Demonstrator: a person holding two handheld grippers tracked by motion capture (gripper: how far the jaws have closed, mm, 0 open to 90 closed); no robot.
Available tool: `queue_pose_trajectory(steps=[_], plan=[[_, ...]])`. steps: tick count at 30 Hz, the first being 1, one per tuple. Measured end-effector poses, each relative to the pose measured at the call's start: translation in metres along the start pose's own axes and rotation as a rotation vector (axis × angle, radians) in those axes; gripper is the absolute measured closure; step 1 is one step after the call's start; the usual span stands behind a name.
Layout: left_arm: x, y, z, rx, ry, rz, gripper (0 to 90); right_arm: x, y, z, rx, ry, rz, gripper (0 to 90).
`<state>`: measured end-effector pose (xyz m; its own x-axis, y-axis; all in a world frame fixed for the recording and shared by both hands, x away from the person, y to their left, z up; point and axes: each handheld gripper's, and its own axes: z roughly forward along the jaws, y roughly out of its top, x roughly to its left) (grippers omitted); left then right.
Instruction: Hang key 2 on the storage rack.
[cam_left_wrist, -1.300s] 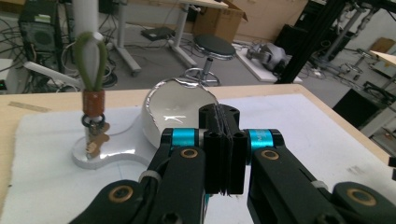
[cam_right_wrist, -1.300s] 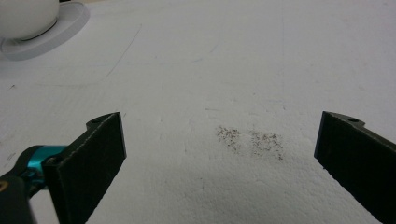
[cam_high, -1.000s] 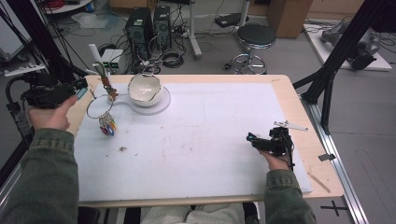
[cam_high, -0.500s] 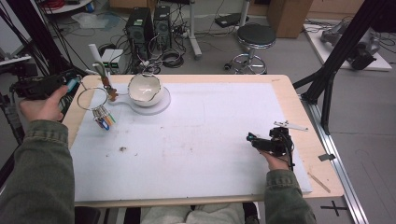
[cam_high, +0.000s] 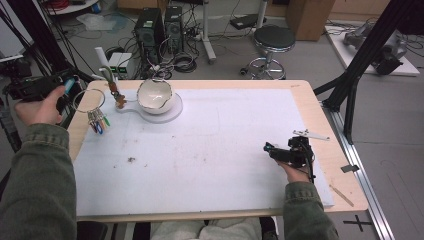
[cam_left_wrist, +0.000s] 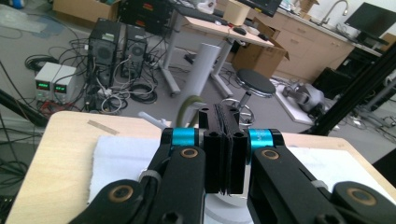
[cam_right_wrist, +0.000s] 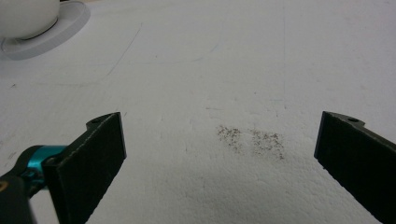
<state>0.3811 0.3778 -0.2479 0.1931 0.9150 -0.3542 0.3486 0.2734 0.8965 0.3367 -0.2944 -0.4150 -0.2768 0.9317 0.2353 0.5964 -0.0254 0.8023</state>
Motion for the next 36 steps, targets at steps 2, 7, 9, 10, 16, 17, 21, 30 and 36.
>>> queue_pose_trajectory(steps=[2, 7, 9, 10, 16, 17, 21, 30, 36], plan=[[0.002, 0.001, 0.002, -0.002, 0.014, -0.005, 88.6, 0.000, 0.000, 0.000, -0.003, 0.000, -0.003, 1.0], [0.005, 0.003, 0.008, -0.027, 0.020, -0.046, 88.6, -0.001, 0.000, -0.002, -0.004, 0.001, 0.004, 1.0], [0.006, 0.004, 0.010, -0.028, 0.035, -0.049, 88.6, -0.002, 0.000, -0.002, -0.006, 0.002, 0.007, 1.0], [0.007, 0.004, 0.012, -0.028, 0.040, -0.051, 88.7, -0.002, 0.000, -0.002, -0.007, 0.000, 0.005, 1.0], [0.009, 0.008, 0.018, -0.037, 0.104, -0.028, 88.6, -0.003, 0.000, -0.002, -0.008, 0.004, 0.007, 1.0], [0.009, 0.008, 0.019, -0.040, 0.110, -0.029, 88.6, -0.003, 0.000, -0.002, -0.008, 0.003, 0.005, 1.0], [0.012, 0.008, 0.023, -0.048, 0.135, -0.033, 88.6, -0.003, 0.000, -0.003, -0.008, 0.004, 0.006, 1.0], [0.013, 0.011, 0.036, -0.033, 0.190, -0.007, 89.7, -0.003, 0.000, -0.003, -0.008, 0.009, 0.007, 1.0], [0.014, 0.011, 0.046, -0.034, 0.186, -0.018, 89.7, -0.003, -0.001, -0.003, -0.006, 0.011, 0.006, 1.0]])
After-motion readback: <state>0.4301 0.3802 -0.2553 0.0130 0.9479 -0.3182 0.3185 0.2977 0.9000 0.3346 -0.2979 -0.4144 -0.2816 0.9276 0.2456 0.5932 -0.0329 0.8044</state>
